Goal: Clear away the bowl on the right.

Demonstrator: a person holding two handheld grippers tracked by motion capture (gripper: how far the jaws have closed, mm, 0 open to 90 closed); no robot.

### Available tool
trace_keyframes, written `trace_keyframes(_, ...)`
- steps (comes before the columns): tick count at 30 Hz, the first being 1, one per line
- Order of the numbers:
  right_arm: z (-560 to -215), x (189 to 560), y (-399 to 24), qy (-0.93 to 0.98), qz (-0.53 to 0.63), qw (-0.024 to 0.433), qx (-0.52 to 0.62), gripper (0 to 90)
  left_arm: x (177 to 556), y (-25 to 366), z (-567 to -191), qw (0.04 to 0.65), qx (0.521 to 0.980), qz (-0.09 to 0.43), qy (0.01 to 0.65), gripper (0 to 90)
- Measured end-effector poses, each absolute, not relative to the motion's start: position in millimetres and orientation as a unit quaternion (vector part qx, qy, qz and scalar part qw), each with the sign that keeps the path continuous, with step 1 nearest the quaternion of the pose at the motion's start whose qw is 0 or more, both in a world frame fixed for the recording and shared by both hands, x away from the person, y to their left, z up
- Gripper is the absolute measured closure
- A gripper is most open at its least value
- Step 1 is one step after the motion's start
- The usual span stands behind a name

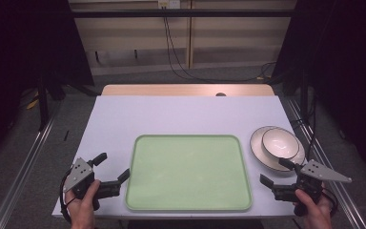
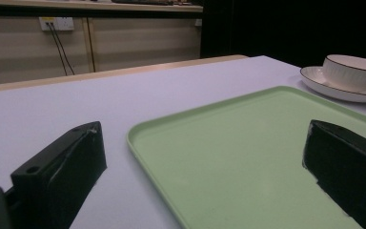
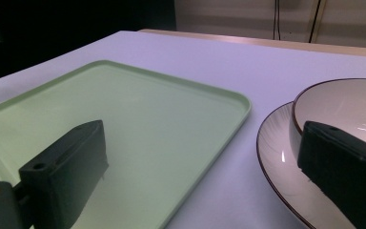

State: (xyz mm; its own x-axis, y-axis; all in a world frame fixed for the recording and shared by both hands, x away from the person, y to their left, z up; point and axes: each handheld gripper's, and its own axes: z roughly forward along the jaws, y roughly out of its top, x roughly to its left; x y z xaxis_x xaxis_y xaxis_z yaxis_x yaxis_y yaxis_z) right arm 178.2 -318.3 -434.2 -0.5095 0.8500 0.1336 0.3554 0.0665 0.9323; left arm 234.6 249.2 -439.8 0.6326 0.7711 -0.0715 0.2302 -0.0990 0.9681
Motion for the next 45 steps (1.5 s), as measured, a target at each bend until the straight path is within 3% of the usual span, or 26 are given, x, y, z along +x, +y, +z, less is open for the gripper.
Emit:
trace_keyframes(26, -430, 183, -324, 0.695, 0.502, 0.227, 0.462, 5.8, 234, 249, -440, 0.569, 0.702, 0.240, 0.355, 0.7)
trace_keyframes(28, -429, 184, -324, 0.698, 0.497, 0.229, 0.462, 13.6, 234, 248, -440, 0.568, 0.703, 0.240, 0.355, 0.7)
trace_keyframes(31, -429, 184, -325, 0.707, 0.478, 0.241, 0.462, 13.7, 234, 248, -439, 0.568, 0.703, 0.240, 0.355, 0.7)
trace_keyframes(36, -419, 184, -334, 0.710, 0.458, 0.251, 0.472, 23.7, 236, 248, -440, 0.570, 0.703, 0.237, 0.353, 0.8)
trace_keyframes(39, -416, 185, -340, 0.705, 0.461, 0.247, 0.478, 23.7, 235, 248, -440, 0.570, 0.702, 0.235, 0.356, 0.8)
trace_keyframes(42, -413, 191, -351, 0.712, 0.447, 0.249, 0.481, 31.6, 235, 249, -440, 0.567, 0.701, 0.239, 0.359, 0.7)
trace_keyframes(45, -412, 199, -360, 0.713, 0.435, 0.252, 0.489, 34.0, 235, 249, -440, 0.570, 0.702, 0.235, 0.357, 0.8)
